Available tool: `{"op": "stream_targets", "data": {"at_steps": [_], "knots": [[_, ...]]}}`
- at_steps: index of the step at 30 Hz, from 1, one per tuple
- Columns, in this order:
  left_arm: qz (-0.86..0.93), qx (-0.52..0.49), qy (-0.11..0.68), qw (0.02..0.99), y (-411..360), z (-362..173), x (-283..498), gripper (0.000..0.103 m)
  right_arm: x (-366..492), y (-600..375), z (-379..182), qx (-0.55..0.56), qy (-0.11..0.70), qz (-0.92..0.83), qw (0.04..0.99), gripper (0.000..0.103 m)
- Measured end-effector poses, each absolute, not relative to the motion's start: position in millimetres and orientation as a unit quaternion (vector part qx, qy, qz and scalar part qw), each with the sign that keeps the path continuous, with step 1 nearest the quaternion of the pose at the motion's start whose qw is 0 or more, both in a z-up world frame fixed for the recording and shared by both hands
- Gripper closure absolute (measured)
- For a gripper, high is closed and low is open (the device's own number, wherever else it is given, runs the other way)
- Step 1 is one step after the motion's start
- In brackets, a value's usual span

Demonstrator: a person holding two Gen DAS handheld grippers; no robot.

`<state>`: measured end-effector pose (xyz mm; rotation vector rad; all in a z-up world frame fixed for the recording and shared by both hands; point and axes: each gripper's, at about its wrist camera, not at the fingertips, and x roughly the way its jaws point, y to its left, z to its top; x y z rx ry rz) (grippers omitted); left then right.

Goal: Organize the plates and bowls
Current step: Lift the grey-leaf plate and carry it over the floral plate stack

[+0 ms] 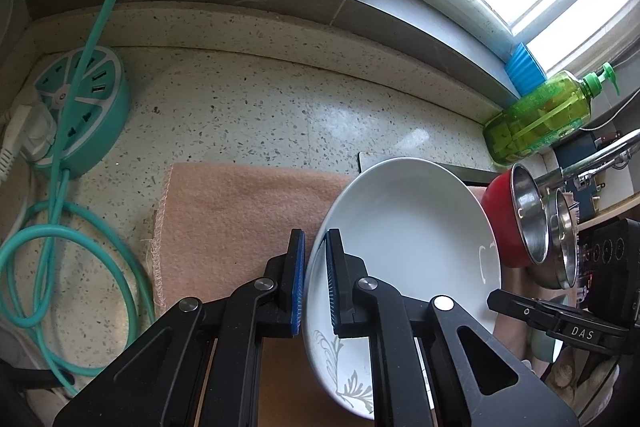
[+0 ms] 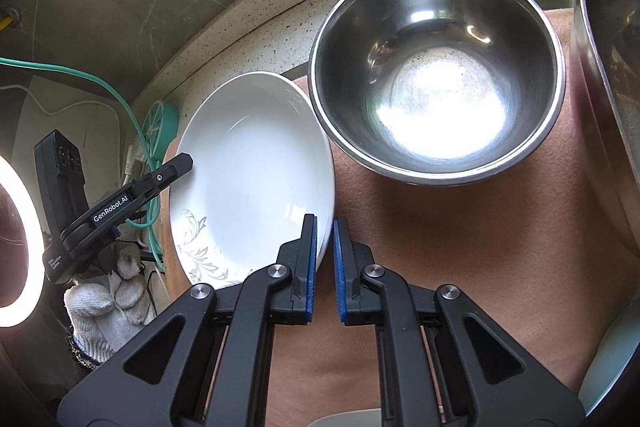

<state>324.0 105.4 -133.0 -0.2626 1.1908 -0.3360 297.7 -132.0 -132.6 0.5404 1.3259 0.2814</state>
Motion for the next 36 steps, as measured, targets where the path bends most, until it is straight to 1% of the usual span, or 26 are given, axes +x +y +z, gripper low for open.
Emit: {"op": "stream_targets", "data": {"at_steps": [16, 36], "knots": [[-0.155, -0.126, 0.553, 0.809, 105.7, -126.4, 313.0, 0.094, 288.6, -136.8, -129.9, 0.247, 0.608, 0.129, 0.743, 0.096], [-0.155, -0.145, 0.515, 0.83, 103.8, -77.8, 262.1, 0.094, 249.2, -156.3, -88.5, 0.244, 0.583, 0.158, 0.759, 0.096]]}}
